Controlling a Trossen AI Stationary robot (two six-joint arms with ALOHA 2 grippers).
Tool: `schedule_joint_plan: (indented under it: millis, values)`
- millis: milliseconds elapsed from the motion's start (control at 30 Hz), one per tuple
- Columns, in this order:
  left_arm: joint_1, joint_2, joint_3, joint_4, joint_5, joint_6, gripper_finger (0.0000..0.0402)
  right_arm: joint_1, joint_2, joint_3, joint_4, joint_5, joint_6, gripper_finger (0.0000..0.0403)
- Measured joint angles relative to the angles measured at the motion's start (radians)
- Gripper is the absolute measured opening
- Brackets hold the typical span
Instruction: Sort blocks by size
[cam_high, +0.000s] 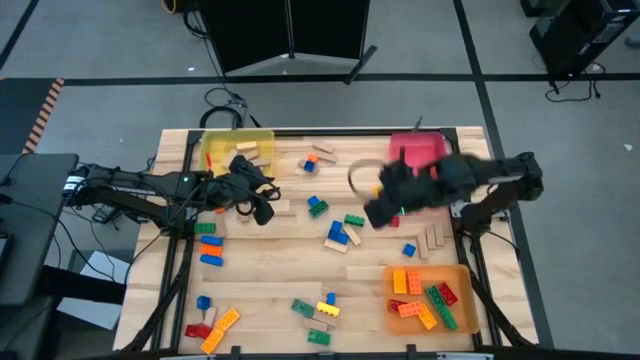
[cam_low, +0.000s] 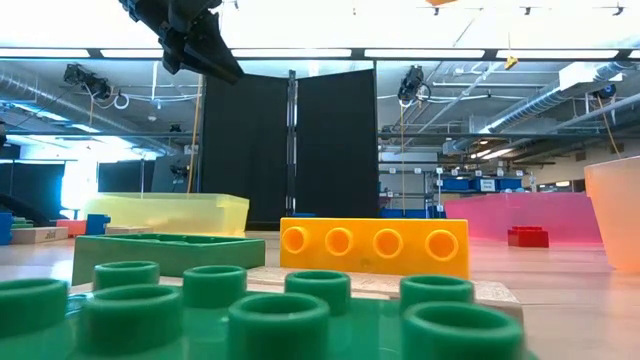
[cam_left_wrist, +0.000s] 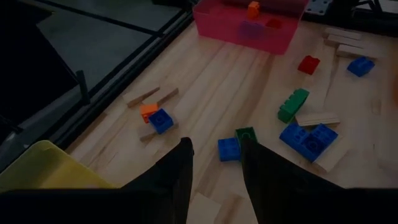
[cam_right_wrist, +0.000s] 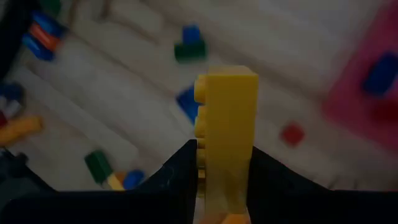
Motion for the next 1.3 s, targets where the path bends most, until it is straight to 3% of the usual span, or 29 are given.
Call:
schedule_joint_plan:
  millis: [333, 533, 767, 900, 1300]
  values:
    - [0.0, 0.0, 0.0, 0.0, 0.07, 0.0, 0.0141, 0.363, -0.054, -0.375, 0.018, -0.151, 0.737, 0.0106]
    - [0.0, 0.0, 0.0, 0.0, 0.071, 0.0, 0.0141, 0.531, -0.07, -0.549, 0.201, -0.233, 1.025, 0.0114]
    - [0.0, 0.0, 0.0, 0.0, 0.071, 0.0, 0.0141, 0.596, -0.067, -0.734, 0.486, -0.321, 1.054, 0.0115]
    - [0.0, 0.0, 0.0, 0.001, 0.071, 0.0, 0.0141, 0.616, -0.066, -0.824, 0.537, -0.402, 1.078, 0.0115]
    - [0.0, 0.0, 0.0, 0.001, 0.071, 0.0, 0.0141, 0.629, -0.066, -1.004, 0.688, -0.402, 1.08, 0.0125]
